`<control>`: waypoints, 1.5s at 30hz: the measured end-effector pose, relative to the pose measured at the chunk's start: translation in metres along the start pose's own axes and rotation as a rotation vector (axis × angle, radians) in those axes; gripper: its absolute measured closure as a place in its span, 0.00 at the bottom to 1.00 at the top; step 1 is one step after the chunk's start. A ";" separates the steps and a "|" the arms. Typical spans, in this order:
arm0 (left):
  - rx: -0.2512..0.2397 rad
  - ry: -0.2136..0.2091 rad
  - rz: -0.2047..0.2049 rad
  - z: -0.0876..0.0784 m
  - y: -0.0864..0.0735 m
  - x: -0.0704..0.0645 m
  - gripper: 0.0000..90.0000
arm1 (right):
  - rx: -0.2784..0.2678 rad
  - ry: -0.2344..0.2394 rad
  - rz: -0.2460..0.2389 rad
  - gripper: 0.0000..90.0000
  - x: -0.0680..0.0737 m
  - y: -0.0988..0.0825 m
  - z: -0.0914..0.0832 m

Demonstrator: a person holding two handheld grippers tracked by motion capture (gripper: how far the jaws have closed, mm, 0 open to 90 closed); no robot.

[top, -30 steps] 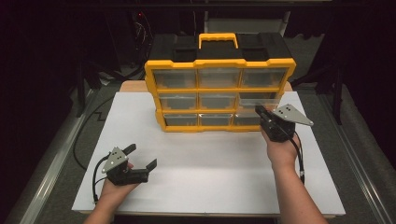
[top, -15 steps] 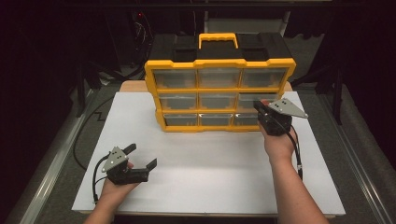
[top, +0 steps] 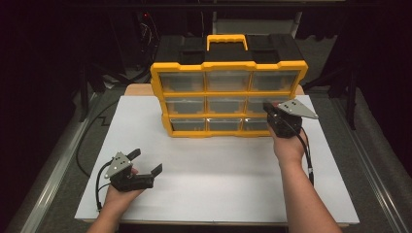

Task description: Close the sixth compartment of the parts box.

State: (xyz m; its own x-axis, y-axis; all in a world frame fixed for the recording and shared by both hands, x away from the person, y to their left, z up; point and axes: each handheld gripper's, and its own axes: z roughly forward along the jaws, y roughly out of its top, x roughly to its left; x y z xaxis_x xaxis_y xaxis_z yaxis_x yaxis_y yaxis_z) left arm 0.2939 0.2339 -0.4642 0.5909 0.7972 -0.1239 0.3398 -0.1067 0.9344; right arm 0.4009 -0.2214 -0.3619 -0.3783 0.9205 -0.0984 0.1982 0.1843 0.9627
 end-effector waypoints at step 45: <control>0.006 -0.001 -0.010 0.000 0.000 0.002 0.00 | 0.040 0.103 0.022 1.00 0.019 -0.045 -0.042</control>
State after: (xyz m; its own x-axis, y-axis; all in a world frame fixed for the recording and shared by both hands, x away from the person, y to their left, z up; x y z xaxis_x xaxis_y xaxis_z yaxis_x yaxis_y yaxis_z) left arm 0.2956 0.2354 -0.4642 0.5879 0.7978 -0.1339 0.3505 -0.1020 0.9310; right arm 0.3470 -0.2263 -0.3967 -0.4639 0.8845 -0.0490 0.2425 0.1800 0.9533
